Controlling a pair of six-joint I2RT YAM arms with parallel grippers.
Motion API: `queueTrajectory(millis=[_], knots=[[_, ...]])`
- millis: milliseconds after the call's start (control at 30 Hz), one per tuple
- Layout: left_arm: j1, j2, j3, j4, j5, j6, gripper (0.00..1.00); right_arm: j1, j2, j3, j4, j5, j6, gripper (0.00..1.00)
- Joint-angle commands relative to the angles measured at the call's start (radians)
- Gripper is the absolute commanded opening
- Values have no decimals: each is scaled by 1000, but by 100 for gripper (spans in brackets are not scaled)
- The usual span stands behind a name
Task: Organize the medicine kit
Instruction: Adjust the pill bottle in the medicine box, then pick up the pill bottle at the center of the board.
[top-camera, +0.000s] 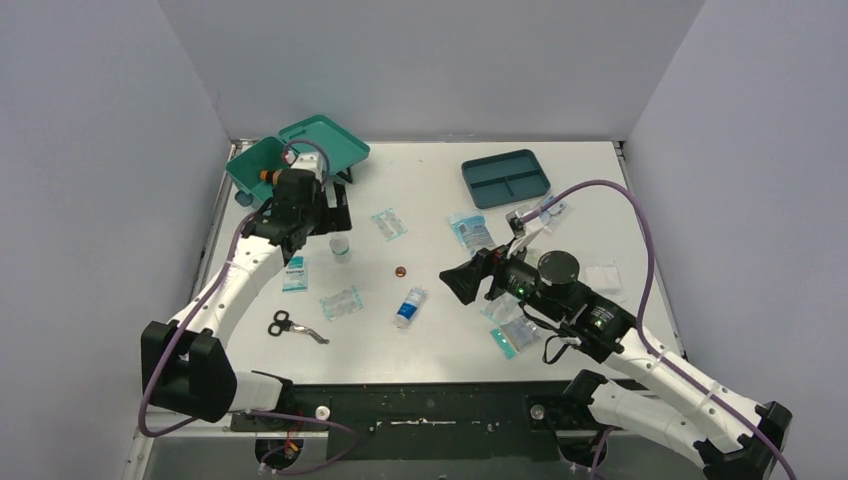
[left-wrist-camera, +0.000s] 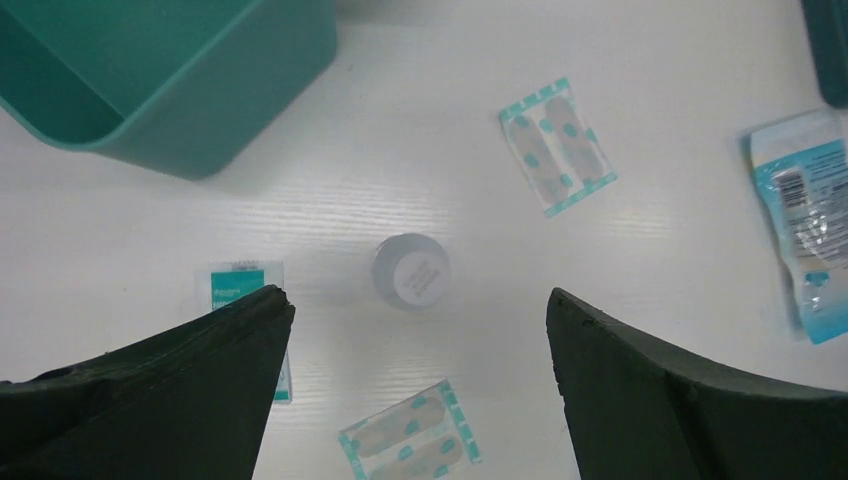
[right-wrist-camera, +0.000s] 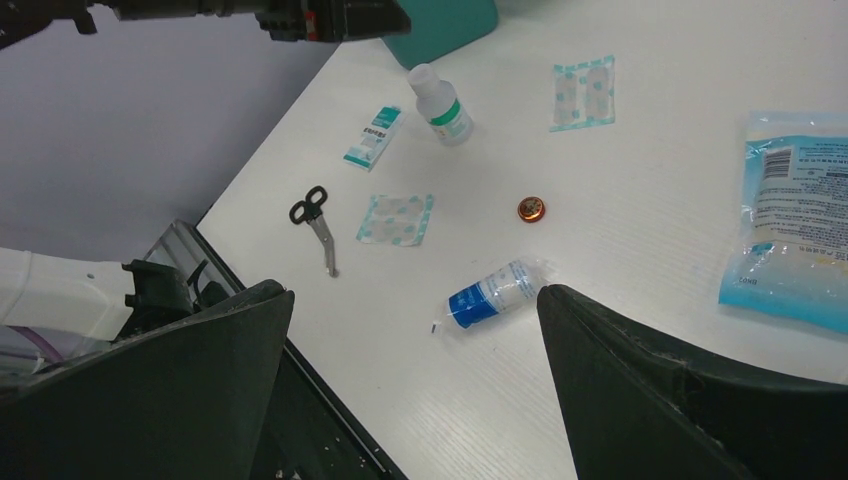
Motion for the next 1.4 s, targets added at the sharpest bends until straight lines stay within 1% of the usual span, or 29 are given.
queueTrajectory(millis=[0, 100, 200, 267, 333, 500, 667, 767, 900, 1100, 1167, 1367], knots=[[-6, -68, -120, 173, -48, -14, 97, 6, -19, 19, 26, 24, -16, 100], [-9, -82, -198, 244, -77, -43, 97, 6, -21, 18, 31, 22, -14, 100], [-17, -88, -266, 341, -83, -25, 89, 7, -22, 14, 37, 20, -10, 100], [-43, -95, -304, 400, -87, 16, 87, 8, -23, 13, 40, 16, -7, 100], [-71, -100, -332, 448, -88, 43, 86, 8, -25, 13, 37, 14, -6, 100], [-111, -94, -401, 532, -130, 45, 84, 8, -42, 7, 33, 15, -6, 100], [-119, -27, -445, 631, -163, 20, 72, 8, -44, 8, 35, 9, -2, 100], [-124, -4, -479, 681, -197, 5, 71, 8, -52, 11, 25, 7, -2, 100], [-124, -5, -546, 775, -203, -5, 69, 8, -74, 5, 20, 10, 2, 100], [-124, 31, -579, 836, -225, -24, 67, 8, -80, 0, 20, 13, 5, 100], [-124, 52, -577, 851, -237, -24, 64, 8, -79, 2, 20, 13, 5, 100], [-121, 104, -563, 887, -241, -13, 61, 9, -82, 8, 10, 17, 1, 100]])
